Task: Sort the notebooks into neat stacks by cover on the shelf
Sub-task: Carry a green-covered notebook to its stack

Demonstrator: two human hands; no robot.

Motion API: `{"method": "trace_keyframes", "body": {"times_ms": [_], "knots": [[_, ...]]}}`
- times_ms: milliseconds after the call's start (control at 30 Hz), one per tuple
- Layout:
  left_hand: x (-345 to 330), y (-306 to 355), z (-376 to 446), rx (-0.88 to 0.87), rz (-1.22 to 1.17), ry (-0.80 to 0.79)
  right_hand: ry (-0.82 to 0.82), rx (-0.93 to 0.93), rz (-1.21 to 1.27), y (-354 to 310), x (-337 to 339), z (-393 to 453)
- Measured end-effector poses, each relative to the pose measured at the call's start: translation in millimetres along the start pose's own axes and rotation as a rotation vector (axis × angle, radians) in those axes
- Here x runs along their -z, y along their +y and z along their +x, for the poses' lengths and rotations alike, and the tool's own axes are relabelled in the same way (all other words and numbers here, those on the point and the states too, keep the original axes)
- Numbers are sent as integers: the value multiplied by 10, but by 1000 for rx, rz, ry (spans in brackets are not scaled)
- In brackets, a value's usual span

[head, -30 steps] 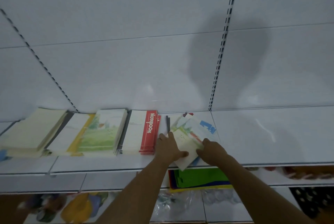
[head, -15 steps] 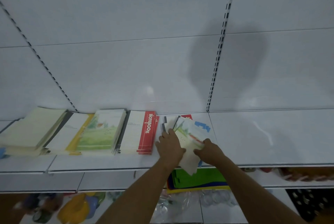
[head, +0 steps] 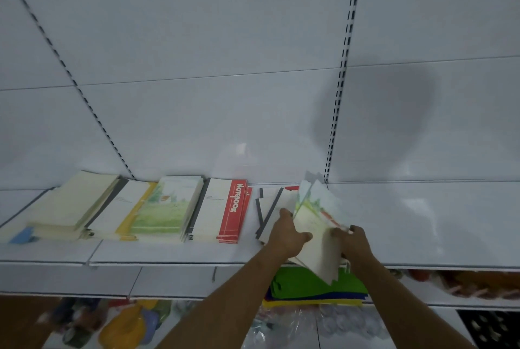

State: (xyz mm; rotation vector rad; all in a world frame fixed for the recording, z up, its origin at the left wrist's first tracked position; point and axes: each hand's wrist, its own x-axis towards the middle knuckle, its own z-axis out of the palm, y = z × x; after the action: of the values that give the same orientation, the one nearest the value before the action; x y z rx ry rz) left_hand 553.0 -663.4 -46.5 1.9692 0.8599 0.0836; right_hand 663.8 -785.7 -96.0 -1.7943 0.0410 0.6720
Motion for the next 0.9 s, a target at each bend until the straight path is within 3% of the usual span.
{"method": "trace_keyframes", "body": {"times_ms": [200, 333, 633, 900], "knots": [[10, 152, -126, -12, -326, 109, -99, 104, 155, -298, 79, -7], [103, 118, -196, 12, -354, 147, -159, 207, 137, -403, 13, -55], [514, -127, -626, 22, -389, 233, -388, 372, -141, -602, -613, -310], [1241, -645, -1099, 107, -452, 522, -428, 612, -493, -715, -1592, -1035]]}}
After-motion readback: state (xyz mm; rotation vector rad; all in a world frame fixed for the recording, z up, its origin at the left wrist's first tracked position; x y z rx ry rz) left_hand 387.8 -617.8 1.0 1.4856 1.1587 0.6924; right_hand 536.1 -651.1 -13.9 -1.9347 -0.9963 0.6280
